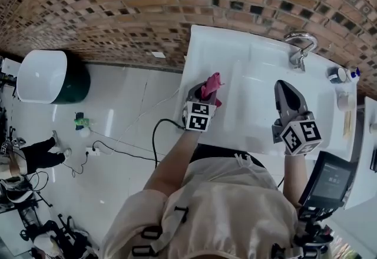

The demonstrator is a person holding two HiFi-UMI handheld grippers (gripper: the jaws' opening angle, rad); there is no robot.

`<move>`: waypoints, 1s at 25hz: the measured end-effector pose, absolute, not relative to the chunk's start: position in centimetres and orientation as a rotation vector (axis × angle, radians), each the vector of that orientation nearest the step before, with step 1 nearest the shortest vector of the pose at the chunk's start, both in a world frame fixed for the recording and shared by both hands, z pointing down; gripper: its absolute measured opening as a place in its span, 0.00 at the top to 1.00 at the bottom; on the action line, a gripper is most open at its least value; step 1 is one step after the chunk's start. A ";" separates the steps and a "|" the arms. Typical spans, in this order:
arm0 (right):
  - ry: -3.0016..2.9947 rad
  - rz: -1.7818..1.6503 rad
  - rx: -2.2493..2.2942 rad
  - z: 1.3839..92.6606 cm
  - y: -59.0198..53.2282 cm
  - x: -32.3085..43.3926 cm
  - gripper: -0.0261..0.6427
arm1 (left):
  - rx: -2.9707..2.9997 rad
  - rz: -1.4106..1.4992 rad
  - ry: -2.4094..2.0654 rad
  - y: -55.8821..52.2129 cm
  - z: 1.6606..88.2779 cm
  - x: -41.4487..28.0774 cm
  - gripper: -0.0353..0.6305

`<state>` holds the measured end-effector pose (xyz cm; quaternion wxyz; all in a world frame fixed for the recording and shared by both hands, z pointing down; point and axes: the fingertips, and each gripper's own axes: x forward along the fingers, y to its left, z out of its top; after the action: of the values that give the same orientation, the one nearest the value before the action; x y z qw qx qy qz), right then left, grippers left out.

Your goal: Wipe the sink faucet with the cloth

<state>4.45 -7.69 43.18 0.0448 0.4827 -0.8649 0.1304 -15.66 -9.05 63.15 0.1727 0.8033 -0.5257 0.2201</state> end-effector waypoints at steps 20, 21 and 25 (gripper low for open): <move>-2.579 0.489 1.584 43.6 -8.4 5.9 0.98 | 2.280 0.803 -1.403 -9.2 66.3 -15.4 0.51; -2.583 0.495 1.593 43.3 -8.6 6.0 0.98 | 2.296 0.798 -1.396 -9.3 65.2 -15.3 0.51; -2.617 0.495 1.607 42.2 -9.2 5.7 0.98 | 2.390 0.674 -1.380 -10.1 59.3 -14.6 0.49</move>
<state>5.72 -9.17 42.16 0.0153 0.5164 -0.8413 0.1592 -14.58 -10.10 59.32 0.1499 0.8319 -0.4802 0.2344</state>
